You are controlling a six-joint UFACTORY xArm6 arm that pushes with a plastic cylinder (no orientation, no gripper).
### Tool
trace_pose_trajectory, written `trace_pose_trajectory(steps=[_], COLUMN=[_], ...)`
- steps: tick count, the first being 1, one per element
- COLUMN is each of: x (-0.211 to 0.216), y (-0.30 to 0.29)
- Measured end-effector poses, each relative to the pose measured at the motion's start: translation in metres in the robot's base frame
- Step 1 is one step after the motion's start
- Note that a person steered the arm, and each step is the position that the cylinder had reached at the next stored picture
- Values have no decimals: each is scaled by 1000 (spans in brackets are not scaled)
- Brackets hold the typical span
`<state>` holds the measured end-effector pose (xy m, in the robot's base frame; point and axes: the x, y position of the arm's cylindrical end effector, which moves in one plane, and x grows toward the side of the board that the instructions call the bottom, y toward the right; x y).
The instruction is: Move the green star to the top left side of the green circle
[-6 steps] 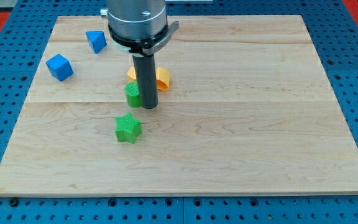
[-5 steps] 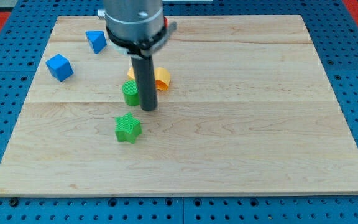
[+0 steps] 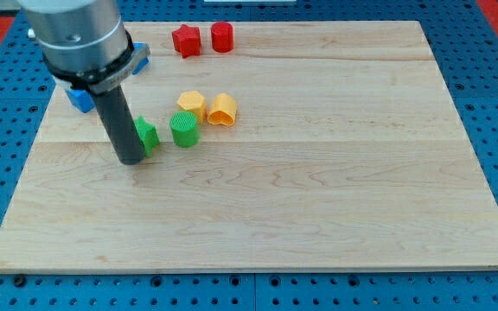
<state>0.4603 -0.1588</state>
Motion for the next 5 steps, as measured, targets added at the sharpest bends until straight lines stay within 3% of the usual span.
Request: trace_pose_trajectory(steps=[2,3,4,5], x=[-8,-40,-33,4], y=[-23,9,15,-41])
